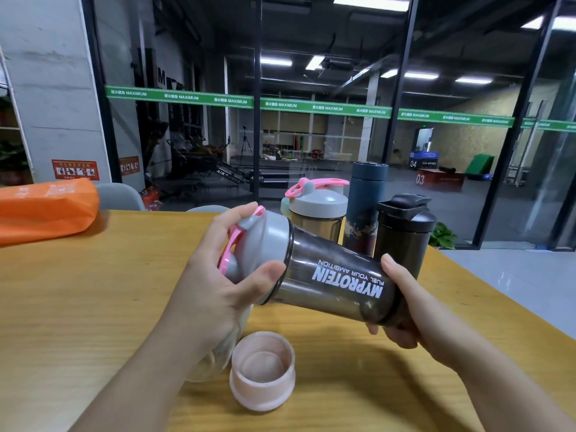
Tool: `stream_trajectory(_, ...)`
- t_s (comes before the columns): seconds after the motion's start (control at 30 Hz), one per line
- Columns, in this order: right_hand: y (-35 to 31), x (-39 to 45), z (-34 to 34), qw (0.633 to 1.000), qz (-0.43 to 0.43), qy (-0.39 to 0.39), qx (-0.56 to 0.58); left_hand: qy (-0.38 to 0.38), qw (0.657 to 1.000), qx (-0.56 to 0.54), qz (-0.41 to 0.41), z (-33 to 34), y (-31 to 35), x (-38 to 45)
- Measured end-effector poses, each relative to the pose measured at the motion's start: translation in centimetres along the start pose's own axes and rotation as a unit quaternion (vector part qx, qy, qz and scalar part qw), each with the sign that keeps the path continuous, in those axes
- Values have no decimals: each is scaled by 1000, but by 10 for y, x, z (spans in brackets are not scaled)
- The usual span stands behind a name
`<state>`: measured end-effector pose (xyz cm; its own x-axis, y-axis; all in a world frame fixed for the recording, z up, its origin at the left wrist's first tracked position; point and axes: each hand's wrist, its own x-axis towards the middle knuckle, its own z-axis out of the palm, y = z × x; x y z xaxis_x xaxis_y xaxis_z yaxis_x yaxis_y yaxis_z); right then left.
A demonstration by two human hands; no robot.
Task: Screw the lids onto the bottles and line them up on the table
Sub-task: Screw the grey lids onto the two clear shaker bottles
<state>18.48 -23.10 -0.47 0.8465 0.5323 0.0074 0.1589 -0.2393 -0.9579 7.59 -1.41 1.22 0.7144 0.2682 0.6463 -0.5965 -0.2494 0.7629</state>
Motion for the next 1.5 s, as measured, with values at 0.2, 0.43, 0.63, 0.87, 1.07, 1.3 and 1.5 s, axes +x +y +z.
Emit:
stream_trajectory(0.2, 5, 6, 2, 1000, 2, 2, 2, 11, 1000, -1, 19, 3, 2, -1)
stream_trajectory(0.43, 8, 9, 6, 988, -107, 44, 105, 58, 997, 23, 47, -2, 1, 1)
stream_trajectory(0.63, 9, 6, 4, 975, -207, 77, 34, 113, 993, 1, 33, -5, -6, 4)
stream_trajectory(0.87, 8, 4, -1, 963, -251, 97, -8, 129, 991, 8, 21, -5, -5, 5)
stream_trajectory(1.07, 7, -2, -4, 965, -246, 90, -23, 129, 991, 19, 22, -5, -4, 5)
stream_trajectory(1.3, 12, 2, -4, 980, -182, 77, -32, 102, 994, 18, 25, -5, -6, 5)
stream_trajectory(1.5, 11, 7, -1, 994, -101, 39, 32, 69, 996, 38, 40, -6, -7, 3)
